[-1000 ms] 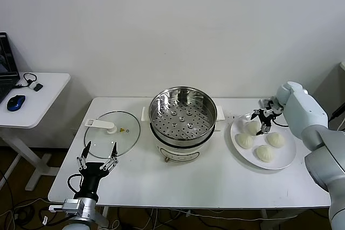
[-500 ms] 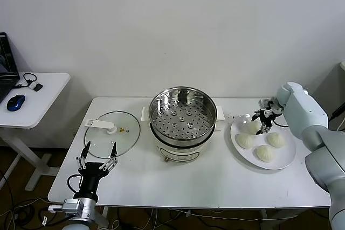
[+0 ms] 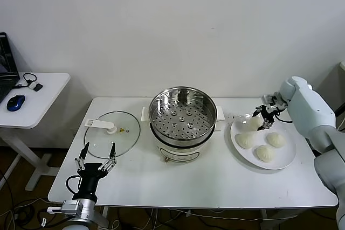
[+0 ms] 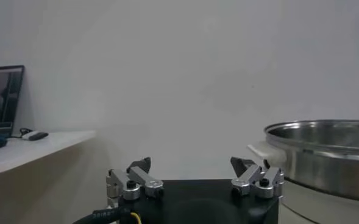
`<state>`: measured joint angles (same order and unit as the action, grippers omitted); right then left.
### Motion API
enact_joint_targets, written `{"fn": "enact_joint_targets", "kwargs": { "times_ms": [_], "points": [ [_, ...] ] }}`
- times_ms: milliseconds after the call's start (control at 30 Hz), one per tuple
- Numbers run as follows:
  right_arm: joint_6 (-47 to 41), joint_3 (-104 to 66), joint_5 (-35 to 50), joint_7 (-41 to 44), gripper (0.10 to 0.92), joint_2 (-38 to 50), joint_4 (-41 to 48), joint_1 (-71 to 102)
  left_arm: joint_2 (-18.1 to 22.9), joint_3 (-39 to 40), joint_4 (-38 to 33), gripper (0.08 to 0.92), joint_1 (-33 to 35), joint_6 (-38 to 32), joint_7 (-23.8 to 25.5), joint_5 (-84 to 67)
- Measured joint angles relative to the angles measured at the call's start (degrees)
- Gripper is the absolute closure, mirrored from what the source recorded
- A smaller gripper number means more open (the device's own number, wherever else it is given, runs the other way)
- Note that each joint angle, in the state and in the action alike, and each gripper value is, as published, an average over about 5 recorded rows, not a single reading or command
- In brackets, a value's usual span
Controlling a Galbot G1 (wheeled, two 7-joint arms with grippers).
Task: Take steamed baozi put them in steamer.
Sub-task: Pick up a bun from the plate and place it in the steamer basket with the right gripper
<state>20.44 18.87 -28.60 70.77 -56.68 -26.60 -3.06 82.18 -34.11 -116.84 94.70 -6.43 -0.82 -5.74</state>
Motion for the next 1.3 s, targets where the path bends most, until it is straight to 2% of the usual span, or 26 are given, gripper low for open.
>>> {"fn": "enact_joint_targets", "kwargs": {
  "times_ms": [433, 700, 1000, 1300],
  "points": [
    [-3.11, 16.09, 15.24, 2.4, 0.343, 9.39, -19.82, -9.01, 0.25, 0.3, -0.2, 0.177, -0.08, -0.07, -0.02, 0.61],
    [-4.51, 27.87, 23.61, 3.18, 0.347, 10.19, -29.61, -18.09, 0.36, 0.49, -0.74, 0.177, -0.04, 0.01, -0.01, 0.81],
    [-3.37, 37.3, 27.42, 3.62, 0.353, 4.58, -32.57, -25.62, 0.42, 0.04, -1.52, 0.177, 0.08, -0.03, -0.01, 0.72],
    [-0.29, 40.83, 26.72, 3.74, 0.35, -5.15, -29.32, -27.04, 0.46, -0.49, -1.75, 0.177, -0.02, -0.08, -0.03, 0.16]
  ]
}}
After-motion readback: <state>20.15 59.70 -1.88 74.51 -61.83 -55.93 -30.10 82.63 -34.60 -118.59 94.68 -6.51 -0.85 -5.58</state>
